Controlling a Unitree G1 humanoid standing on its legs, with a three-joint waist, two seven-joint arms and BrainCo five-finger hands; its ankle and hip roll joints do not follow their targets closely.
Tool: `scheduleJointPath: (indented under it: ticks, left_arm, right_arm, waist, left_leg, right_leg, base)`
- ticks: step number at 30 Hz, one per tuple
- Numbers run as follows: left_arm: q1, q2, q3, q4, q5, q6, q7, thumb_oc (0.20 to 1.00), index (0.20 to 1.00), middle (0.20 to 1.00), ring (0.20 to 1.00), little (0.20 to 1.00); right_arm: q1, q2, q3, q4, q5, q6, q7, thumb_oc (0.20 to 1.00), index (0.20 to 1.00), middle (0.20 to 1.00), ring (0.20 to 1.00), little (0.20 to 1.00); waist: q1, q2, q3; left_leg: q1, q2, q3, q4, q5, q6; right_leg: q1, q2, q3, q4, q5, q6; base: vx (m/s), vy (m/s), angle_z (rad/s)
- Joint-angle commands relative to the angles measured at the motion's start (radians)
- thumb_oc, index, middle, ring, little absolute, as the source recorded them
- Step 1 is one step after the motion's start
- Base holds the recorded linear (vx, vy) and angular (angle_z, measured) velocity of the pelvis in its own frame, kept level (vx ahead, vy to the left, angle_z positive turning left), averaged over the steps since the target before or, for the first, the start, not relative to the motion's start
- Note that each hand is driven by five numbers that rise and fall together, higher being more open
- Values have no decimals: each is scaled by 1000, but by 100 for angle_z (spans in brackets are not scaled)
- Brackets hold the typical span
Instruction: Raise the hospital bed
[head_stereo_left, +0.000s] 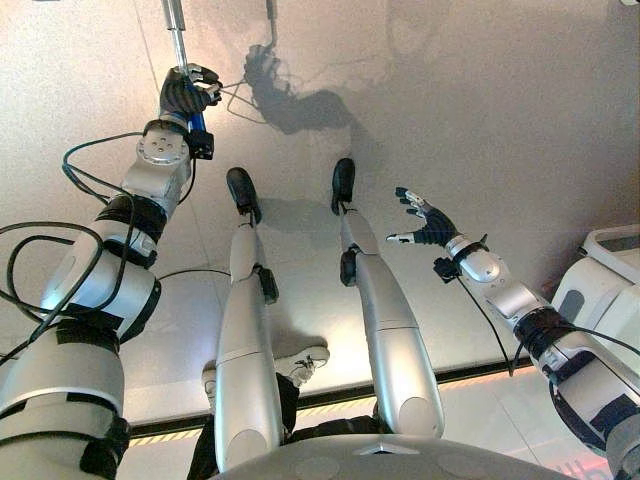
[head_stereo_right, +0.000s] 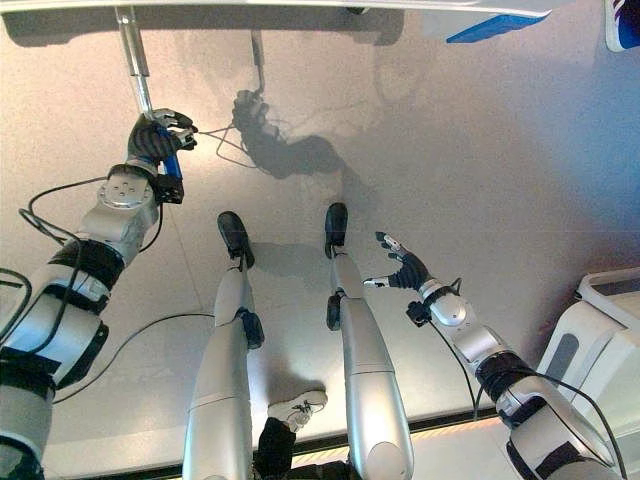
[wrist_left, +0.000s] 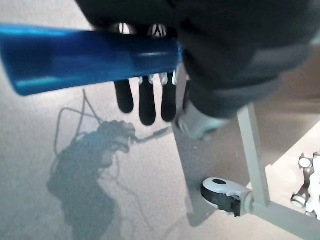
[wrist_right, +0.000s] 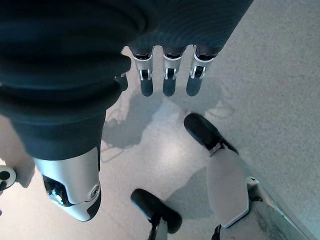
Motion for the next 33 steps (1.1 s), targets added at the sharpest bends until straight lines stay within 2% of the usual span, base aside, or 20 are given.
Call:
scheduleJointPath:
  ticks: [1, 13, 27, 29, 30, 31, 33]
  left_arm:
    - [27, -60, 30, -4, 55, -18, -35, 1000, 1000, 1000, 1000, 1000]
    - [50, -77, 74, 52, 76, -6, -36, 1000, 1000, 1000, 1000, 1000]
    - [44, -78, 72, 45, 78, -8, -30, 1000, 1000, 1000, 1000, 1000]
    - [42, -77, 70, 43, 79, -9, -29, 564, 564, 564, 564, 564]
    - [42, -76, 67, 34, 77, -10, -29, 485, 485, 485, 485, 485]
    - [42, -74, 63, 26, 76, -11, -29, 200, 200, 200, 200, 200]
    - [41, -70, 57, 22, 74, -12, -31, 200, 200, 200, 200, 200]
  right_arm:
    - [17, -37, -19, -34, -11, -12, -6, 1000, 1000, 1000, 1000, 1000]
    - [13, -36, -29, -41, -22, -12, -8, 1000, 1000, 1000, 1000, 1000]
    - [13, -37, -31, -46, -28, -16, -14, 1000, 1000, 1000, 1000, 1000]
    - [13, -39, -30, -45, -30, -15, -13, 1000, 1000, 1000, 1000, 1000]
    - [13, -40, -30, -44, -31, -15, -13, 1000, 1000, 1000, 1000, 1000]
    - [14, -40, -31, -45, -31, -14, -14, 1000, 1000, 1000, 1000, 1000]
    - [16, -40, -31, -46, -30, -13, -13, 1000, 1000, 1000, 1000, 1000]
  waist:
    - [18, -19, 19]
    - [17, -25, 19]
    - [20, -27, 19]
    - [21, -27, 19]
    - [22, -26, 19]
    - [21, -26, 19]
    - [21, -25, 19]
  left_leg:
    - [36, -19, -13, 100, -138, -16]
    - [31, -19, -11, 108, -144, -14]
    - [28, -21, -12, 110, -146, -13]
    - [29, -21, -11, 110, -146, -13]
    - [28, -21, -11, 111, -146, -13]
    - [28, -21, -11, 111, -146, -13]
    - [30, -21, -9, 110, -147, -13]
  right_leg:
    - [7, 59, 28, -10, 50, 94]
    - [3, 58, 31, -9, 51, 93]
    - [0, 57, 30, -10, 51, 94]
    - [1, 57, 31, -10, 51, 94]
    - [1, 57, 30, -9, 52, 94]
    - [1, 57, 29, -10, 52, 94]
    - [3, 56, 29, -10, 52, 94]
  base:
    - [0, 0, 0]
    - [0, 0, 0]
    - [0, 0, 0]
    - [0, 0, 0]
    - [0, 0, 0]
    - [0, 0, 0]
    - [0, 0, 0]
